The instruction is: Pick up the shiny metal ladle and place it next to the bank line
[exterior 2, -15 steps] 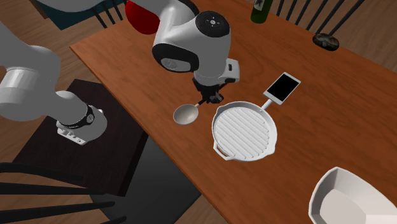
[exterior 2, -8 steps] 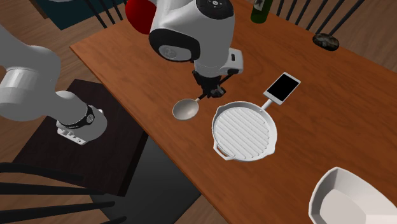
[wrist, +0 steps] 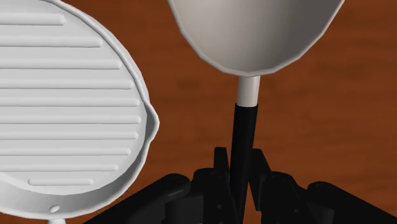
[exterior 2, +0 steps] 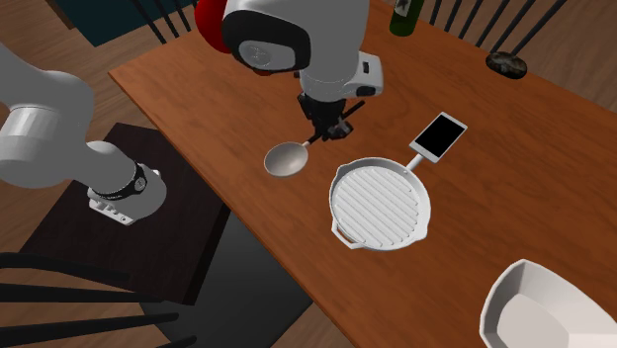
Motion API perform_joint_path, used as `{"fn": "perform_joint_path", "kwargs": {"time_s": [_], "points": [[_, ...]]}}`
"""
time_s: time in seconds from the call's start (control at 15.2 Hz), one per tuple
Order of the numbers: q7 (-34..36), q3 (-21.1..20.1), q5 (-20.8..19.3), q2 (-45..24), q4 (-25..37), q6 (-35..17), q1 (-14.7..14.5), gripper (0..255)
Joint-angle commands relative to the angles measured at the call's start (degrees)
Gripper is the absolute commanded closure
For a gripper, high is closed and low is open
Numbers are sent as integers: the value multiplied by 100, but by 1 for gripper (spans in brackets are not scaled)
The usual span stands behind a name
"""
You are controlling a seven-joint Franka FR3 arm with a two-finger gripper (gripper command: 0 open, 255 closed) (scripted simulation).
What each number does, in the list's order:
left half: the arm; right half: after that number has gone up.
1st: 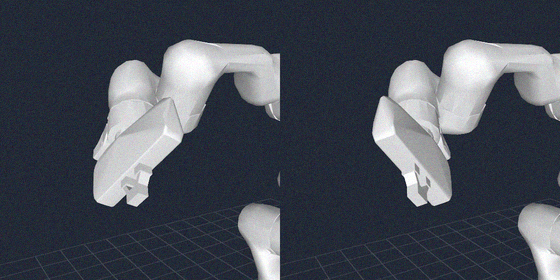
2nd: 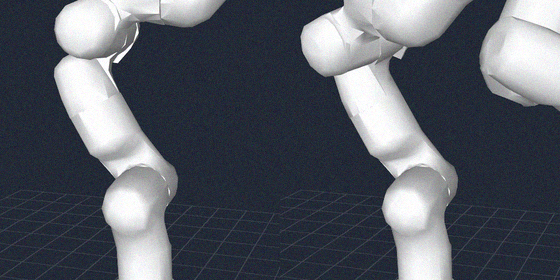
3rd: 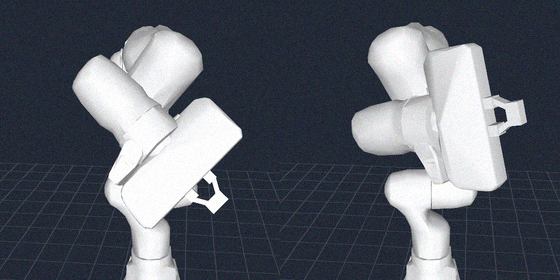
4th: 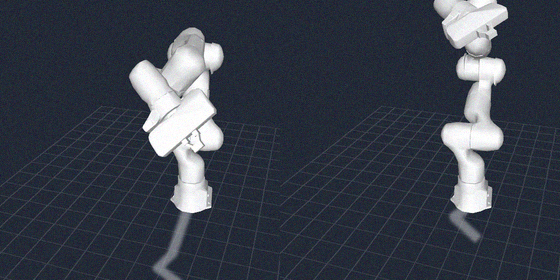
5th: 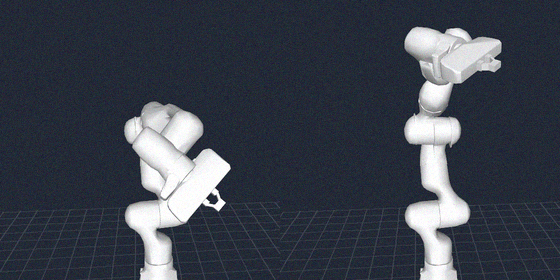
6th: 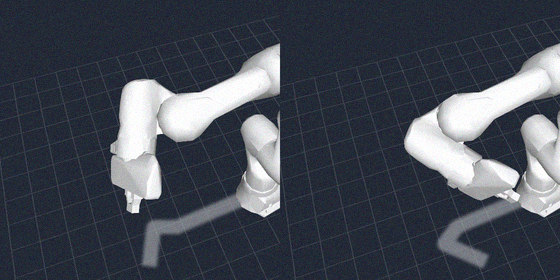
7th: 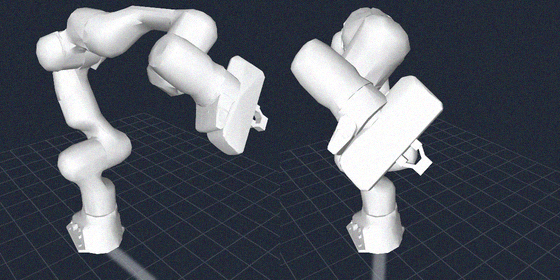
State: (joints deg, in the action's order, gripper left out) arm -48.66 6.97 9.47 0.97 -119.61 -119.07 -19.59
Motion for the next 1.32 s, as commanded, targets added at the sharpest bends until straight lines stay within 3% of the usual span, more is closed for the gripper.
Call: {"fn": "perform_joint_path", "kwargs": {"time_s": [0.0, 0.66, 1.25], "points": [[20, 6, -20, 42, 112, 155, 6, 255], [1345, -648, -32, -455, 691, 48, -661, 255], [2500, -1097, -209, -1316, 1805, 150, -1277, 255]]}}
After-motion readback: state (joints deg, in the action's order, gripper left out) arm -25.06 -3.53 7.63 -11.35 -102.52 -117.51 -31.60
